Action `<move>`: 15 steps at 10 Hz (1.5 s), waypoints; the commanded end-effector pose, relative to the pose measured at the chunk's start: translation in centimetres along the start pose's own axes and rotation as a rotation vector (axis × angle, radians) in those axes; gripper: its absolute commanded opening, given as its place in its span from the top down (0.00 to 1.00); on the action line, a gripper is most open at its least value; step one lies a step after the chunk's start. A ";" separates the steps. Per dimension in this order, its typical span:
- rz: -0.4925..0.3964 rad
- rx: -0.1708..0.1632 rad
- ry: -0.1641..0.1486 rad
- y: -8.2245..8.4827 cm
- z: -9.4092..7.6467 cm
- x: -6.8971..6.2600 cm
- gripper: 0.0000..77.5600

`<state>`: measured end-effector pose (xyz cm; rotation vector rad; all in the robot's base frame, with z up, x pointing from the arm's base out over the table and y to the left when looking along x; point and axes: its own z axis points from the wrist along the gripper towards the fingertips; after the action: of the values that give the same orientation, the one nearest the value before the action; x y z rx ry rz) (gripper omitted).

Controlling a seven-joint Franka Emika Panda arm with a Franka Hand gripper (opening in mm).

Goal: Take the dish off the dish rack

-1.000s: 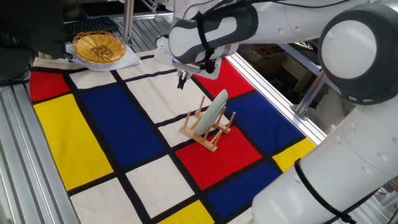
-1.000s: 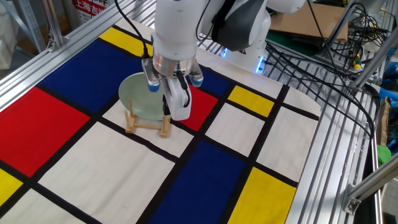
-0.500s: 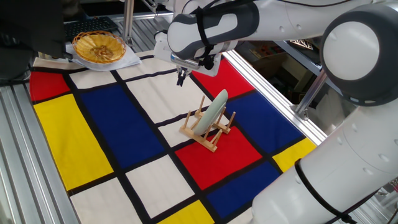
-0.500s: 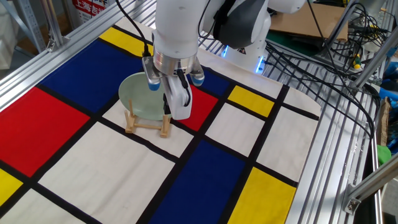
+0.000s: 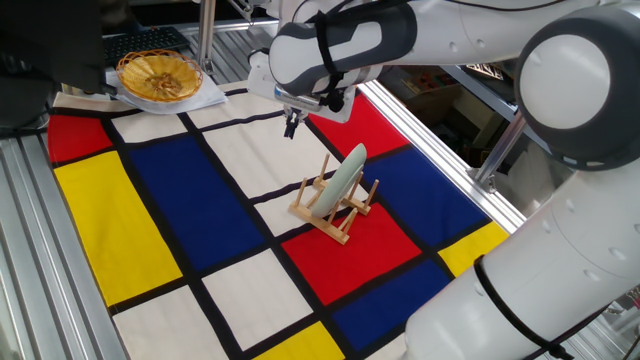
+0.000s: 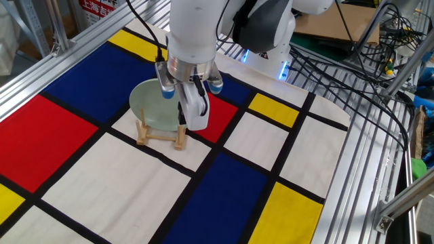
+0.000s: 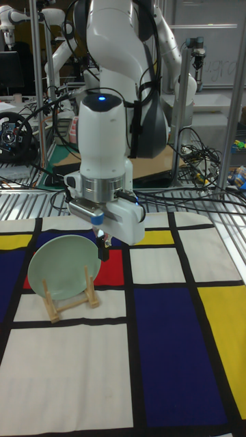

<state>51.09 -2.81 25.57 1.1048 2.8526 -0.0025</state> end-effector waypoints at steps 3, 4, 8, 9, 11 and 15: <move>0.028 0.054 -0.019 0.0 -0.1 -0.1 1.00; 0.048 0.035 0.004 0.0 -0.1 -0.1 1.00; 0.072 0.039 0.006 0.0 -0.1 -0.1 1.00; 0.062 0.084 -0.024 0.0 -0.1 -0.1 1.00; 0.020 0.089 -0.026 -1.0 0.2 -0.2 1.00; -0.038 0.114 -0.025 -5.3 -0.6 -1.7 1.00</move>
<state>49.33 -6.74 25.77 1.0986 2.8675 -0.1606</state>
